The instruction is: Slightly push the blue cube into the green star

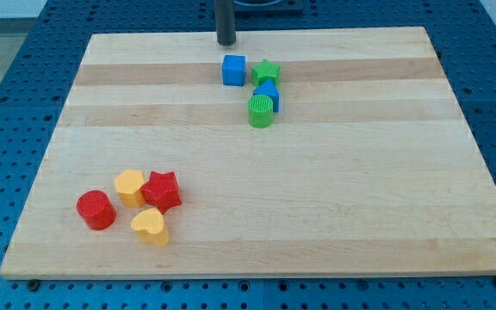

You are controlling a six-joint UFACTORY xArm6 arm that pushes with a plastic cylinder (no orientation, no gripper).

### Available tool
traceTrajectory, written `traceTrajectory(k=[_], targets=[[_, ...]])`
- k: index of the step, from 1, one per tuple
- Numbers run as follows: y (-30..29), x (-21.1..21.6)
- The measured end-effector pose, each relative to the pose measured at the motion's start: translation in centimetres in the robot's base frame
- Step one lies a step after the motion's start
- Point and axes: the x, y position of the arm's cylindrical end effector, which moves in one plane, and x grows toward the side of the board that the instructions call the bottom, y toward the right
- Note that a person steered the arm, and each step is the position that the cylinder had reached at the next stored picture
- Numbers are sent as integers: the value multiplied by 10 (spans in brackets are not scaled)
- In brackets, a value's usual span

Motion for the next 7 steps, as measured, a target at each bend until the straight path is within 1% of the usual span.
traceTrajectory(k=[2, 3, 4, 5, 7], targets=[[-4, 18], [-4, 38], [-4, 72], [-2, 96], [5, 123]])
